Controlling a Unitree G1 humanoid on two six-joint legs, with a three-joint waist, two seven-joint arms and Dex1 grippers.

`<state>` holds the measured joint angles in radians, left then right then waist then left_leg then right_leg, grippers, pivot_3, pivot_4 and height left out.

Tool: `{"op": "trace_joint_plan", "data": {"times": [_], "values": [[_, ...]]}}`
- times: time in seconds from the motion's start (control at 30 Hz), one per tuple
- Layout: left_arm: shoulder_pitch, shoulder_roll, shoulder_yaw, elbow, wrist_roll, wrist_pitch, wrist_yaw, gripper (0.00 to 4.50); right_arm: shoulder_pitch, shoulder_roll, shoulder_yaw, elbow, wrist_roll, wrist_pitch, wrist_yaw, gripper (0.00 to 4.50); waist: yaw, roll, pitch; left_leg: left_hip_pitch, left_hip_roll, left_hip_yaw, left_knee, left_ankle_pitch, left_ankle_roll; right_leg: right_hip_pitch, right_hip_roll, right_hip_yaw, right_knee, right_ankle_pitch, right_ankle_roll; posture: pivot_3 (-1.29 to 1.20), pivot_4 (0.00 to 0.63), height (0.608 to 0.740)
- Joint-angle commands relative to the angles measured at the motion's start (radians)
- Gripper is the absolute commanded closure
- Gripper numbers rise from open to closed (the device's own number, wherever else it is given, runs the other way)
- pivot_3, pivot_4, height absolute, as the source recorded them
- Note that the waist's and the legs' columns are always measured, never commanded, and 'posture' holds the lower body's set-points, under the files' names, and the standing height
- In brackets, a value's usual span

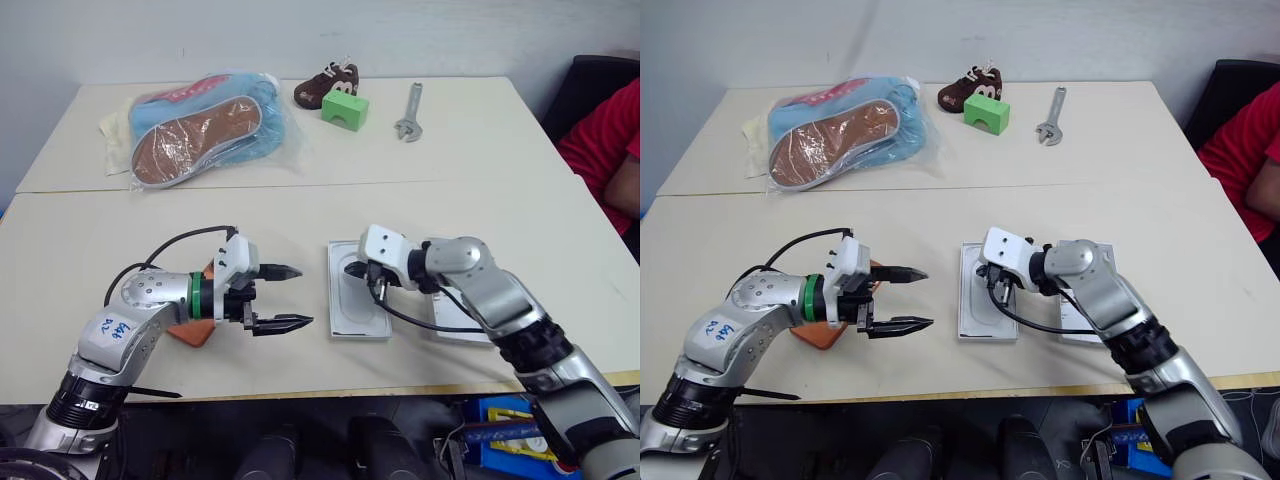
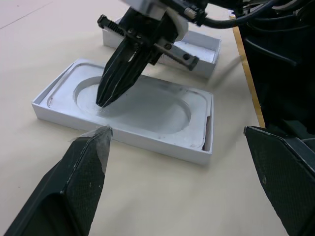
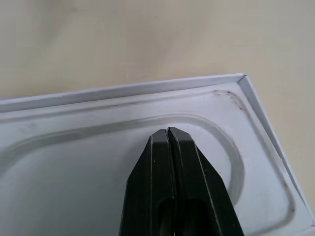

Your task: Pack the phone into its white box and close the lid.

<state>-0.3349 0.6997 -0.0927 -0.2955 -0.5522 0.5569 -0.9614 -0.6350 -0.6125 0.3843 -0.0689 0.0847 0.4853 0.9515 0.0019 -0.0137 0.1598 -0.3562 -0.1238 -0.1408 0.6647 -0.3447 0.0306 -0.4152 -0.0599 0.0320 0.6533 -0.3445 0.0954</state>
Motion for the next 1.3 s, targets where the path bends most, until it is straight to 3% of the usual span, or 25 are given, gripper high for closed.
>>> {"op": "trace_joint_plan", "data": {"times": [0.03, 0.2, 0.47, 0.73, 0.93, 1.1, 1.3], "values": [[-0.021, -0.019, -0.007, -0.013, 0.000, 0.000, -0.009, 0.00, 0.068, -0.104, -0.059, -0.199, 0.029, 0.062, 0.051, 4.49, 0.009, 0.000, 0.000, 0.000, 0.000, 0.000, 0.000, 0.000, 0.000, 0.000, 0.000, 0.000, 0.000, 0.000, 0.000, 0.00, 0.150, 0.740], [-0.029, -0.032, -0.015, -0.008, 0.006, 0.005, -0.017, 0.00, 0.138, -0.155, -0.027, -0.281, -0.002, 0.061, 0.063, 4.49, 0.011, 0.000, 0.000, 0.000, 0.000, 0.001, 0.000, 0.000, 0.000, 0.000, 0.000, 0.001, 0.000, 0.000, 0.000, 0.00, 0.150, 0.740], [-0.051, -0.038, -0.026, 0.010, 0.005, 0.028, -0.029, 0.00, 0.157, -0.006, 0.119, -0.101, -0.195, -0.126, -0.064, 4.49, 0.010, 0.000, 0.000, 0.001, 0.001, 0.001, 0.000, 0.000, 0.000, 0.000, 0.001, 0.001, 0.001, 0.000, 0.000, 0.00, 0.150, 0.740], [-0.029, -0.011, -0.002, 0.011, -0.003, 0.061, -0.037, 0.00, 0.171, -0.029, 0.057, -0.153, -0.163, -0.101, -0.006, 4.49, 0.013, 0.000, 0.000, 0.002, 0.001, 0.001, 0.000, 0.000, 0.000, 0.001, 0.001, 0.001, 0.000, 0.000, 0.000, 0.00, 0.150, 0.740], [0.059, 0.153, 0.129, 0.045, -0.093, 0.188, -0.133, 0.00, 0.076, 0.043, -0.001, -0.203, -0.049, -0.003, 0.037, 4.49, -0.003, 0.001, 0.001, 0.001, 0.001, 0.001, -0.001, 0.000, 0.000, 0.000, 0.001, 0.001, 0.001, 0.000, 0.000, 0.00, 0.150, 0.740], [0.088, 0.362, 0.258, 0.274, -0.138, 0.352, -0.236, 0.00, -0.025, 0.137, 0.056, -0.151, -0.007, 0.011, 0.081, 4.49, -0.011, 0.002, 0.002, 0.001, 0.003, 0.001, -0.002, 0.000, -0.001, -0.002, 0.002, 0.000, 0.002, -0.001, -0.003, 0.00, 0.150, 0.740], [-0.013, 0.469, 0.192, 0.488, -0.047, 0.479, -0.209, 0.00, -0.105, 0.240, 0.166, 0.005, -0.064, -0.075, 0.106, 4.49, -0.003, 0.002, 0.002, 0.001, 0.000, -0.002, -0.002, 0.000, -0.001, -0.002, 0.000, 0.000, 0.005, -0.001, -0.004, 0.00, 0.150, 0.740]]}}
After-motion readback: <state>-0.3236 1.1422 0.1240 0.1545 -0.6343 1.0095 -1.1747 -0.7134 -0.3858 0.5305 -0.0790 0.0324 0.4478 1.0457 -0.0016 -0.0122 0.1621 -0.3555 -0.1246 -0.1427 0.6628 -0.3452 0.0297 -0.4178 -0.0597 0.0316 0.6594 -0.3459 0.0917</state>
